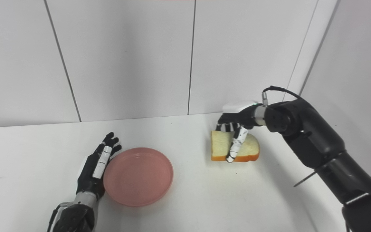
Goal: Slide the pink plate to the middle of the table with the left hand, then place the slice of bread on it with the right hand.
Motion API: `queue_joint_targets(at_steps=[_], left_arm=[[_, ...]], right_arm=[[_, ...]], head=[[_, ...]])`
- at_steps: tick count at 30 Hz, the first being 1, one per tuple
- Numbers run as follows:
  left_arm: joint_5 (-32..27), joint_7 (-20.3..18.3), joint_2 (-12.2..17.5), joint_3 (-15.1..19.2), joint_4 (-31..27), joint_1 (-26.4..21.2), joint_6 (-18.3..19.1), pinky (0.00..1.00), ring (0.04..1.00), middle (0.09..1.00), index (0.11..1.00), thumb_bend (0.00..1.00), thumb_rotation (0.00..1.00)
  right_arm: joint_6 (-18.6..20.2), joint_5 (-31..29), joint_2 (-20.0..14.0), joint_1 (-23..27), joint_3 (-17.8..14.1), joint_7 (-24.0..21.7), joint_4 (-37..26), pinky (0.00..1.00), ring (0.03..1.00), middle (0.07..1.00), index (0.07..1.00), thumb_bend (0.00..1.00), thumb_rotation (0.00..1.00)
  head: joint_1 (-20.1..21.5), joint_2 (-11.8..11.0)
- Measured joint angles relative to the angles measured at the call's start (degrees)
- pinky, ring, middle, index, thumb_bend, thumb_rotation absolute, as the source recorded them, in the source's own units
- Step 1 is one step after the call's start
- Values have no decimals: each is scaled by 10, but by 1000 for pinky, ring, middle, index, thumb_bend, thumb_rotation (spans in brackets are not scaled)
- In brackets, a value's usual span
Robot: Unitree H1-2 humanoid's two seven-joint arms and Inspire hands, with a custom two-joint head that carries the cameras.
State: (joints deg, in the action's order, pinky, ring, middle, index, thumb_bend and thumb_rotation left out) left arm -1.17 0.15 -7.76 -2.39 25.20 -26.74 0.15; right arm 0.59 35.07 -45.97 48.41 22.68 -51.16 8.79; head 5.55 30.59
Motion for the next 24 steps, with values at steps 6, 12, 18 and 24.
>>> queue_joint_targets(at_steps=[6, 12, 18, 24], left_arm=[[1, 2, -11, 0, 18, -4, -22, 765, 875, 907, 869, 935, 783], [2, 11, -18, 1, 40, -13, -42, 763, 872, 906, 863, 954, 775], [2, 18, -32, 2, 62, -23, -60, 773, 892, 912, 873, 954, 813], [12, 27, -35, 1, 77, -26, -79, 781, 911, 906, 884, 961, 865]], right_arm=[[-8, 1, 30, 28, 7, 0, -6, 358, 446, 554, 678, 716, 377], [-19, -2, 71, 46, 18, 0, 0, 367, 441, 534, 644, 698, 361], [-34, 12, 116, 64, 42, 0, 2, 361, 429, 525, 674, 709, 353], [-34, 21, 161, 80, 53, 4, 21, 342, 407, 496, 663, 713, 320]], head=[[-28, -4], [-61, -4], [-89, -3], [-115, -6]])
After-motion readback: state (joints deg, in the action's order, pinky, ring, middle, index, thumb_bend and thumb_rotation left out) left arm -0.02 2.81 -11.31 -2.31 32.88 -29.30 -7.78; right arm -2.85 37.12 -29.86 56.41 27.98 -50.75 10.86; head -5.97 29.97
